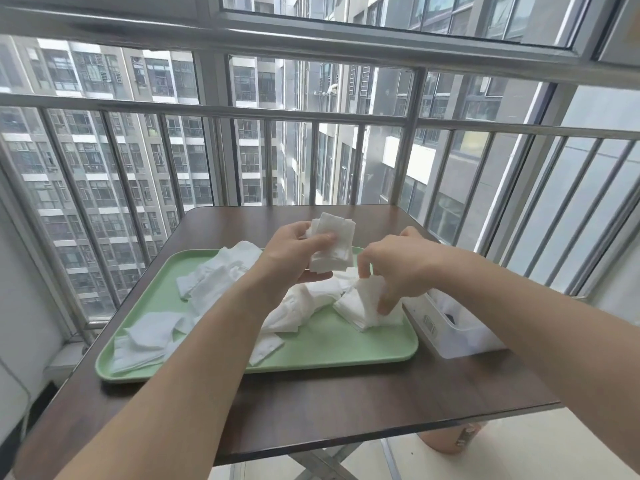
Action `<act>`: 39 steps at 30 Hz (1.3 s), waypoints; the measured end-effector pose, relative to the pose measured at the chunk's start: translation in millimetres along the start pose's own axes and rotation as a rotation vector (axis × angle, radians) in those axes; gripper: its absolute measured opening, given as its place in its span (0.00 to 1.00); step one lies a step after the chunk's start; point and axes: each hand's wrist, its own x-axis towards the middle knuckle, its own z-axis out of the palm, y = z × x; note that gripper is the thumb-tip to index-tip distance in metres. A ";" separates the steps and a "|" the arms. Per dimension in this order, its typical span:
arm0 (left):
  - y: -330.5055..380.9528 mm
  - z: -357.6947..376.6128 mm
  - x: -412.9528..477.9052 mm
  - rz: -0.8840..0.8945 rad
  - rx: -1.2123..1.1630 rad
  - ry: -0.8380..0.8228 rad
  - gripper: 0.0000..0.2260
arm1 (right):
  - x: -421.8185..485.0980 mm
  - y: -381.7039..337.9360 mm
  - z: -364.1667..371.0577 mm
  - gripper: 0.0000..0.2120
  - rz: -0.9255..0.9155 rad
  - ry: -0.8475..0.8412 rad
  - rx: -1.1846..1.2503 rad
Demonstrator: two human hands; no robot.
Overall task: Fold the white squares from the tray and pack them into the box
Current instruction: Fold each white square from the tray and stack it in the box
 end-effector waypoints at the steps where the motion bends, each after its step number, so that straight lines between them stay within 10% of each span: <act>1: -0.4 -0.2 0.3 -0.005 -0.003 0.016 0.07 | -3.7 1.0 -2.9 0.21 -0.018 0.009 0.013; 11: -2.8 0.5 -0.6 -0.007 0.041 0.001 0.10 | -22.7 22.3 -26.4 0.03 -0.184 0.157 0.794; 19: -1.9 0.6 -3.8 0.053 0.073 -0.133 0.09 | -10.9 21.7 -15.1 0.10 -0.112 0.258 1.031; 39: 9.2 16.0 -15.0 0.100 0.119 -0.304 0.17 | -24.8 16.6 -17.6 0.28 0.058 0.453 0.796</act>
